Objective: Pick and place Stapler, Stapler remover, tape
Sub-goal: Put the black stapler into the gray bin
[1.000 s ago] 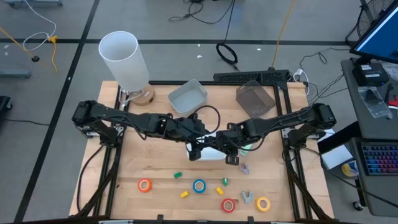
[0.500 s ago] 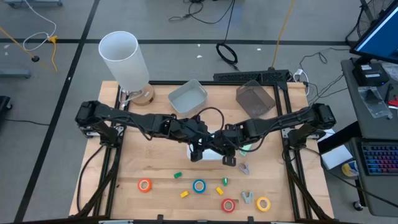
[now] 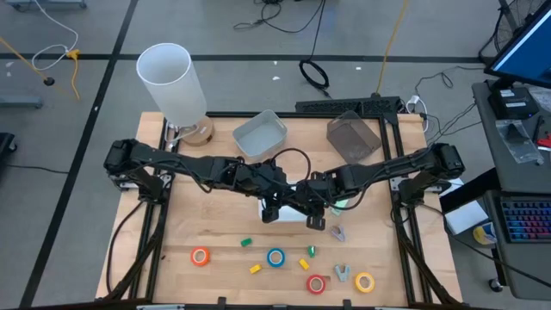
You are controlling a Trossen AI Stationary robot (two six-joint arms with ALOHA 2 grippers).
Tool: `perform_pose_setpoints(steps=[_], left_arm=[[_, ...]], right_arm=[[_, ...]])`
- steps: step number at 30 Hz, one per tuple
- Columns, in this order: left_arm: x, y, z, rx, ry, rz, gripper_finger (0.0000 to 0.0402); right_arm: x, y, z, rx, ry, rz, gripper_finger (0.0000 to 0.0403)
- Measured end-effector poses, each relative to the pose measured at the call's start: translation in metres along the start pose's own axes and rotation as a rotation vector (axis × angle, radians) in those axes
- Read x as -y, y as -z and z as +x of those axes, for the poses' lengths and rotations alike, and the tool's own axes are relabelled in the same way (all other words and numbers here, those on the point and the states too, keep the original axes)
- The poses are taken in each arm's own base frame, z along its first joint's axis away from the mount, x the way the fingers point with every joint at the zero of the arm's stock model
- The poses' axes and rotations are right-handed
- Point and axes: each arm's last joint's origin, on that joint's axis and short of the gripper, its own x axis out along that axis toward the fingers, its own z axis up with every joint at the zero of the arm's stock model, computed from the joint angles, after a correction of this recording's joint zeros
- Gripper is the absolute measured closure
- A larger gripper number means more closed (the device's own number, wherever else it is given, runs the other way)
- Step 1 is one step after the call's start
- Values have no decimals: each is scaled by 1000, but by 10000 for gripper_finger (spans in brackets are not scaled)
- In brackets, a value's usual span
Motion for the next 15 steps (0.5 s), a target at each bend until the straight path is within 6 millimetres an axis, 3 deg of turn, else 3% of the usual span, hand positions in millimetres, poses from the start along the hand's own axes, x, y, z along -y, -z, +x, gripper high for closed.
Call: perform_pose_setpoints(steps=[15], left_arm=[[-10,2,3,-28,-27,-36,153]], right_arm=[[-4,2,-1,-2,0,-14,288]])
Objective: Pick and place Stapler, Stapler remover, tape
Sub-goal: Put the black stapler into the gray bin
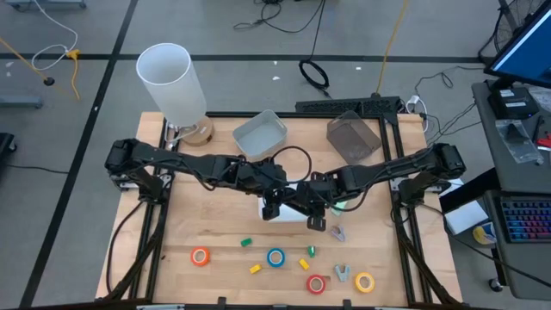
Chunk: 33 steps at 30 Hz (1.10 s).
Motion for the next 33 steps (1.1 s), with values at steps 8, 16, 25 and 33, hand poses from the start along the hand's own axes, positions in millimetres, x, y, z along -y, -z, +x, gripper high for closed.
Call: perform_pose_setpoints(steps=[8,16,25,33], left_arm=[[0,-2,-1,14,19,8,153],[0,-3,-1,27,13,32,154],[1,0,-2,-15,48,43,246],[1,0,-2,-25,73,38,257]], right_arm=[[-1,-2,0,25,-14,-2,288],[-3,-6,0,53,-44,8,288],[-2,-7,1,64,-48,9,288],[-3,-8,1,70,-53,10,283]])
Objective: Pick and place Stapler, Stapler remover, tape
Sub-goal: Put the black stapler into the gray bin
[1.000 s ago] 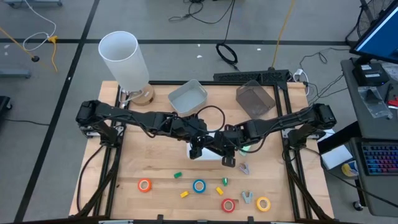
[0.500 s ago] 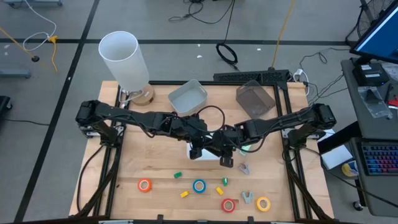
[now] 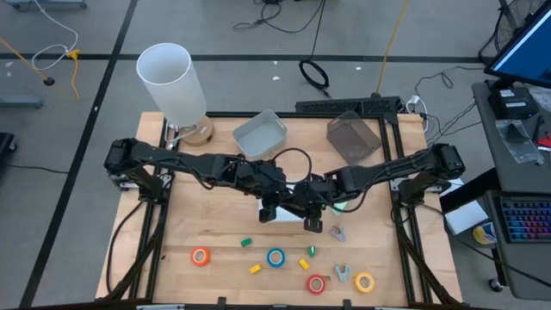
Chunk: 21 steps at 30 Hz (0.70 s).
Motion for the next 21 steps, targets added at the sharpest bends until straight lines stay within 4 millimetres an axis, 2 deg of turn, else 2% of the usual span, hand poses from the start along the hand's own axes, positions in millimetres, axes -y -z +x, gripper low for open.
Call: perform_pose_setpoints(steps=[10,17,21], left_arm=[[-1,0,-9,10,-76,-6,257],[-2,-5,-34,50,-121,-3,257],[-10,-5,-48,55,-295,-3,259]], right_arm=[[1,1,-1,-9,0,24,185],[2,7,-2,-74,5,29,160],[2,13,-3,-143,-10,45,157]])
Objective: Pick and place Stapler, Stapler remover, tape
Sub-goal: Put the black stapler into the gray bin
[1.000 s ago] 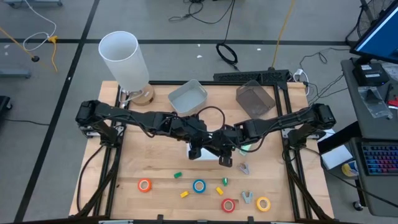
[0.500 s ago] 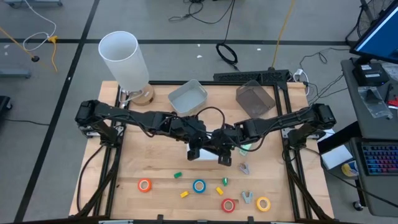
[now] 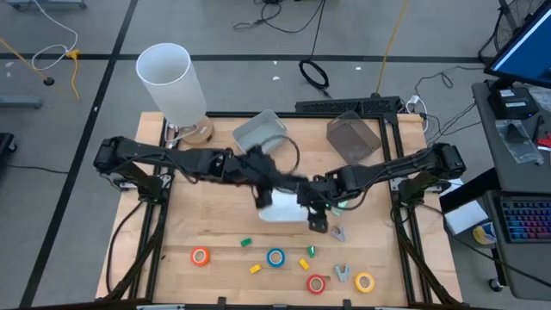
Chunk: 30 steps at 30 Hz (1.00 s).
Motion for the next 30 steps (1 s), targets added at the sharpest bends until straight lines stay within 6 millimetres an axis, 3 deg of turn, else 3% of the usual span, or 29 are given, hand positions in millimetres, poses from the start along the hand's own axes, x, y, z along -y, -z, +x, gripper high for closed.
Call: perform_pose_setpoints(steps=[4,12,20,30], left_arm=[[-11,-1,-15,11,-149,-15,259],[-42,-10,-21,82,-436,-23,259],[-85,22,7,-20,-614,-108,260],[-111,51,38,38,-535,-115,260]], right_arm=[[2,4,-1,-45,-9,36,157],[4,9,-4,-92,16,65,164],[6,14,-22,-48,60,54,178],[12,30,-74,125,161,28,190]])
